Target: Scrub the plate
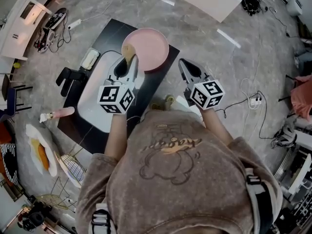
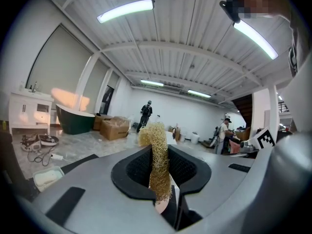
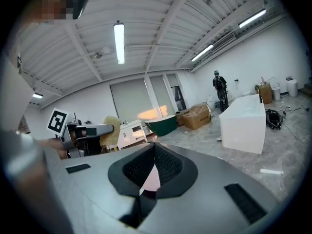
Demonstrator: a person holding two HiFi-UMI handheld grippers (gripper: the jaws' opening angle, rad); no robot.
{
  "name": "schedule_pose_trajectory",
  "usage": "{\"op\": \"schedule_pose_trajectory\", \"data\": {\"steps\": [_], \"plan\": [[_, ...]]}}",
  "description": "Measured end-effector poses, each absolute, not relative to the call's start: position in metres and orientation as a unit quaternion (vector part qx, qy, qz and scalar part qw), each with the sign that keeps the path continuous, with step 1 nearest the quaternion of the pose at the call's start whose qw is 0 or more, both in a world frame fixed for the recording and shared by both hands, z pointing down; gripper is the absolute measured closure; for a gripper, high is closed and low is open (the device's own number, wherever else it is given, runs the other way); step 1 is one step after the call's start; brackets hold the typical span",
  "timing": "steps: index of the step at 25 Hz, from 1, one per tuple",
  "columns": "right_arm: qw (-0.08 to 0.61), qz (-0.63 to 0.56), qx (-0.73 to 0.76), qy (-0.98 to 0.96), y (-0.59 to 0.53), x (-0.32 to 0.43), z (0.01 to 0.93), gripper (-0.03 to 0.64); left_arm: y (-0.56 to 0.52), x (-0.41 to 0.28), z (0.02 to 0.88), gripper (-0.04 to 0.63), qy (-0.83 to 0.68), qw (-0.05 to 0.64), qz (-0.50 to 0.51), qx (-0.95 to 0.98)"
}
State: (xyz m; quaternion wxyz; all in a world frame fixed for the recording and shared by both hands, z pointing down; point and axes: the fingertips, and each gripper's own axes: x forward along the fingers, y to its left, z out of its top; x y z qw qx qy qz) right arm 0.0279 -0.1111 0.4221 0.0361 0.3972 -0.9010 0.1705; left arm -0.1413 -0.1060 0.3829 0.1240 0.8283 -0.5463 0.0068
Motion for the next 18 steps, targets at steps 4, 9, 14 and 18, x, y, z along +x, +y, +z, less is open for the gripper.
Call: {"op": "schedule_pose_trajectory", "data": {"steps": [4, 9, 14, 18], "plan": [[0.053, 0.170, 0.398, -0.900, -0.135, 0.033, 0.425, 0.615, -0.117, -0.138, 0.381, 0.518, -0.552, 0.118, 0.013, 0.825], [0.074, 0.174, 0.373, -0.909, -0.161, 0.021, 0.434, 0.521, -0.130, -0.141, 0.385, 0.518, -0.564, 0.123, 0.009, 0.817], [0.086, 0.175, 0.345, -0.918, -0.185, 0.006, 0.441, 0.410, -0.139, -0.145, 0.388, 0.518, -0.573, 0.126, 0.007, 0.810], [0.102, 0.183, 0.318, -0.925, -0.208, -0.009, 0.456, 0.365, -0.145, -0.147, 0.391, 0.518, -0.578, 0.130, 0.008, 0.805]]}}
